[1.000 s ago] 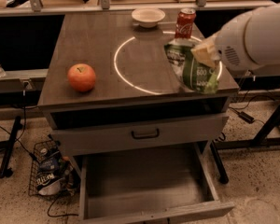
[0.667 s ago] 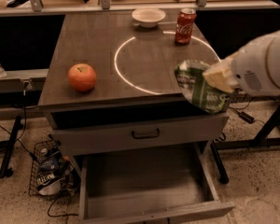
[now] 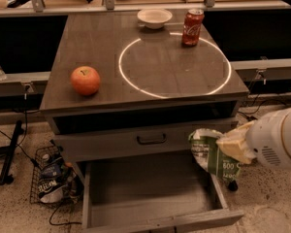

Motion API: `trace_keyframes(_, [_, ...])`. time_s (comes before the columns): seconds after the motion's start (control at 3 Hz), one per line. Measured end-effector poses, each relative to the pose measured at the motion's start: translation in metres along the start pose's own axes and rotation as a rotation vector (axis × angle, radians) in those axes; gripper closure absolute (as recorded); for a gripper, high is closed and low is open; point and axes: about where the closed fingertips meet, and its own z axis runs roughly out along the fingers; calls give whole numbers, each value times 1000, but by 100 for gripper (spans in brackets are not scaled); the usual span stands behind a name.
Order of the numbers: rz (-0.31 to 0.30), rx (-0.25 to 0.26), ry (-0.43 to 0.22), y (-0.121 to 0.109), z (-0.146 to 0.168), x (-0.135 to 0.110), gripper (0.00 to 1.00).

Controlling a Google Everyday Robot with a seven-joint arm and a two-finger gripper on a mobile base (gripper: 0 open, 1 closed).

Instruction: Place green jalapeno chip bag into middle drawer

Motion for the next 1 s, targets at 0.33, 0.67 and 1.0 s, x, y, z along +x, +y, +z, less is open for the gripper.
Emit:
trace_keyframes(0.33, [44, -78, 56, 16, 48, 47, 100])
trace_keyframes(0.67, [60, -104, 75, 21, 63, 62, 100])
trace_keyframes(1.0, [60, -104, 75, 21, 63, 62, 100])
